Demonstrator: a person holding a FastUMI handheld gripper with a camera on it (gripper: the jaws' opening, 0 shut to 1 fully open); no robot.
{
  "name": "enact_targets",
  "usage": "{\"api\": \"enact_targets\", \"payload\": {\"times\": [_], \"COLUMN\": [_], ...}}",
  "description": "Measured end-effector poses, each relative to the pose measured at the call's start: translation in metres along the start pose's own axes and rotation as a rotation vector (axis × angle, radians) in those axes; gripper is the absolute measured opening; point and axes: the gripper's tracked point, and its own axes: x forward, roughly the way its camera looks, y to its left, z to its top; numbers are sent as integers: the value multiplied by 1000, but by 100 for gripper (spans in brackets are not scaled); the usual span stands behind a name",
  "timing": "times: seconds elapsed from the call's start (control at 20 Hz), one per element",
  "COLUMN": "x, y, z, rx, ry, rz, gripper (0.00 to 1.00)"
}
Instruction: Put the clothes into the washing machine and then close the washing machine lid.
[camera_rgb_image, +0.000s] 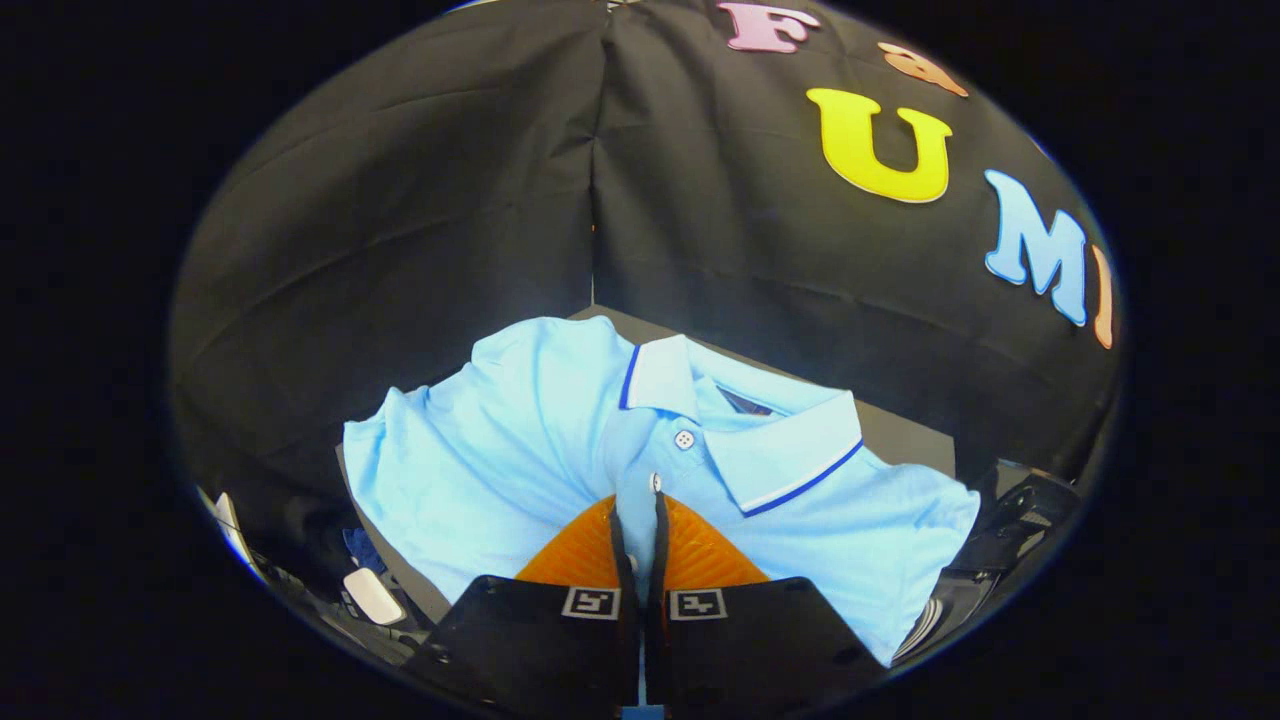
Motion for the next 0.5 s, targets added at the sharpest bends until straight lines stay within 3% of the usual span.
{"api": "enact_targets", "payload": {"times": [0.5], "x": [-30], "y": [-4], "z": [28], "rx": [137], "ry": [-186], "rz": [28], "gripper": [4]}}
